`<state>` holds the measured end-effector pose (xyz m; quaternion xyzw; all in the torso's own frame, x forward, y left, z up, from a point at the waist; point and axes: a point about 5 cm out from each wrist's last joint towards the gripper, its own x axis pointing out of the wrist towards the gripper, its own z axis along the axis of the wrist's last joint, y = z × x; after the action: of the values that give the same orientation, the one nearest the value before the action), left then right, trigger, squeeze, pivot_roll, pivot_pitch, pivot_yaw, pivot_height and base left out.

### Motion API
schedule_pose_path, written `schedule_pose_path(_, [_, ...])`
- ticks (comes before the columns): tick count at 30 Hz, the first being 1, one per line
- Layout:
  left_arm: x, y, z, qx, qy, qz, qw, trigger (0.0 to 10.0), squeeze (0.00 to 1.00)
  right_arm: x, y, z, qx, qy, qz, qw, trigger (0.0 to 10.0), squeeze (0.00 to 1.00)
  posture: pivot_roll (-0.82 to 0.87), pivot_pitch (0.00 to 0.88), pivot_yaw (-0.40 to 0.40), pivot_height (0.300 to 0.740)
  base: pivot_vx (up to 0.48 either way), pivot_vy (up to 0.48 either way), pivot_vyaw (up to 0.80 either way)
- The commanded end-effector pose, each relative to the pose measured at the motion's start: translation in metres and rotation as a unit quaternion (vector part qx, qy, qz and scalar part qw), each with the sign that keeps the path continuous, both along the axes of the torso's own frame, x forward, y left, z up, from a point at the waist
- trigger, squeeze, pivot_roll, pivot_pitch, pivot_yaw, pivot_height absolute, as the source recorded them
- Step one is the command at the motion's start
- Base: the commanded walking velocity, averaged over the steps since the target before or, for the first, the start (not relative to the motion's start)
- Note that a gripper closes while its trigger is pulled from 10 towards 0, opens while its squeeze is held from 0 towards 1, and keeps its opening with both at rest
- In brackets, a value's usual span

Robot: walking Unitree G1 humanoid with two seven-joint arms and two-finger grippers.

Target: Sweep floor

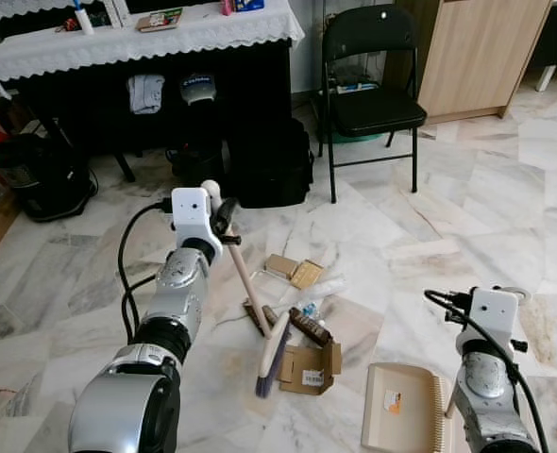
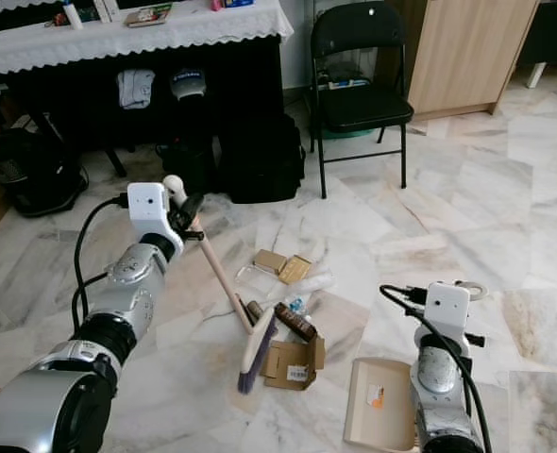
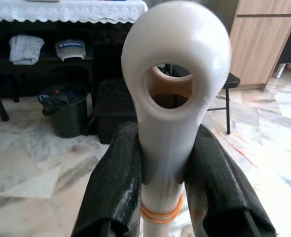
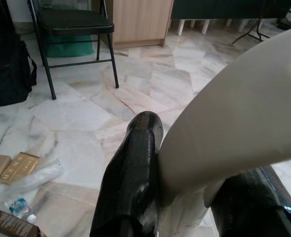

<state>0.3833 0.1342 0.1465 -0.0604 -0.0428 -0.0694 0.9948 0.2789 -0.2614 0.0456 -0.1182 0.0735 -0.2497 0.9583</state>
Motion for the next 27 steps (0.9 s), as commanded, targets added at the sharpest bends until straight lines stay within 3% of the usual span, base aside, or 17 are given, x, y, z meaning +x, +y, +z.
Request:
schedule_pose_path(1, [0.002, 0.01, 0.012, 0.005, -0.031, 0.016, 0.999, 10.0, 0.0, -0.003, -0.003, -0.006, 0.015, 0.015, -0.012, 1.0, 10.0, 0.0, -0.07, 0.0, 0.105, 0.74, 0.0, 0.0, 0.0])
schedule_pose_path(6, [0.002, 0.014, 0.015, 0.004, -0.038, 0.025, 0.999, 10.0, 0.0, -0.002, -0.005, -0.009, 0.068, 0.01, -0.038, 0.997, 10.0, 0.0, -0.07, 0.0, 0.103, 0.74, 0.0, 0.0, 0.0])
schedule_pose_path(27, [0.005, 0.02, 0.022, 0.001, -0.048, 0.037, 0.998, 10.0, 0.0, 0.011, -0.001, 0.007, 0.067, -0.032, -0.011, 0.997, 10.0, 0.0, -0.07, 0.0, 0.096, 0.74, 0.0, 0.0, 0.0])
